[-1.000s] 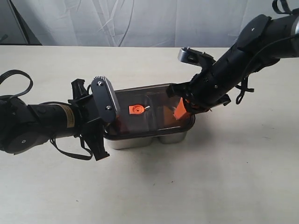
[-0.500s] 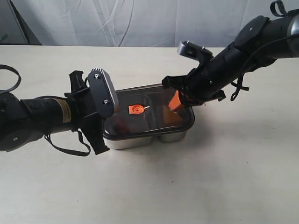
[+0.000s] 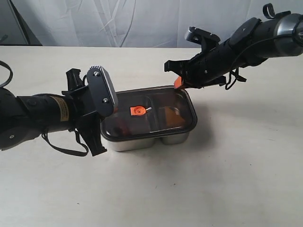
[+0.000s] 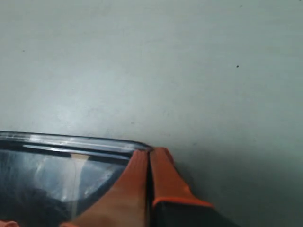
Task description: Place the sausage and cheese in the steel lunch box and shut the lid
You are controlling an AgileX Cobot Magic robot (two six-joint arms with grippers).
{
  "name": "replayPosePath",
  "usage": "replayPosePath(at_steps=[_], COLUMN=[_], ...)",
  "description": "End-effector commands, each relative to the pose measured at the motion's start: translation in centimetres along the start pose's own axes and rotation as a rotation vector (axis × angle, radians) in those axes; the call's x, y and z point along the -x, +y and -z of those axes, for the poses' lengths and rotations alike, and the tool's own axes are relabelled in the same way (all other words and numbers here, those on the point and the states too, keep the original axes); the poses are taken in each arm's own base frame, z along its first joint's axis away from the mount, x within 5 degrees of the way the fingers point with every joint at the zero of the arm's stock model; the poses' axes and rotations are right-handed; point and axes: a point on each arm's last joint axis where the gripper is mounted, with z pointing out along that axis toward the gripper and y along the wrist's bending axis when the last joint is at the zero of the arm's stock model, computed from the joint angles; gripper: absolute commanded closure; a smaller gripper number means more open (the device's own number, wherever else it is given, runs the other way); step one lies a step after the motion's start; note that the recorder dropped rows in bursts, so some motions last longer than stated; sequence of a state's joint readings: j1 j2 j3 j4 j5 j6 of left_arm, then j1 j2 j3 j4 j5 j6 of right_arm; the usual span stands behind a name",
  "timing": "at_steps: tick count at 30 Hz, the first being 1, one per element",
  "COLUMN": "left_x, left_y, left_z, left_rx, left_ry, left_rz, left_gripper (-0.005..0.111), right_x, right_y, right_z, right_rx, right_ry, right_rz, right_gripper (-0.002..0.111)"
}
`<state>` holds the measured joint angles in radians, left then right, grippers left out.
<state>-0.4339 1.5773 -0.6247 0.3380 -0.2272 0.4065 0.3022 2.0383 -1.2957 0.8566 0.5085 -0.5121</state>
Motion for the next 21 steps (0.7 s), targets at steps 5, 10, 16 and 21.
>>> replayPosePath(at_steps=[5,10,16,21], left_x=[0.2,0.2,1.7,4.6], left_y=[-0.1,-0.1,1.1,3.7], left_z=[0.1,0.1,1.7,7.6], left_rx=[-0.001,-0.001,0.059,0.230], left_ry=[-0.003,-0.003,-0.077,-0.249], left_rz=[0.007,0.007,0.003,0.166], left_gripper=[0.107,0.107,0.107,0.107], right_x=[-0.8,0.3,2.2,3.3], right_y=[-0.2,0.9,3.4,6.0], right_z=[-0.5,1.5,6.9,14.1], right_rx=[0.012,0.026,0.035,-0.002], right_ry=[0.066,-0.012,-0.172,-0.361], right_rz=[0.008,0.009,0.086,0.242], right_gripper=[0.109,0.109,0.109,0.109])
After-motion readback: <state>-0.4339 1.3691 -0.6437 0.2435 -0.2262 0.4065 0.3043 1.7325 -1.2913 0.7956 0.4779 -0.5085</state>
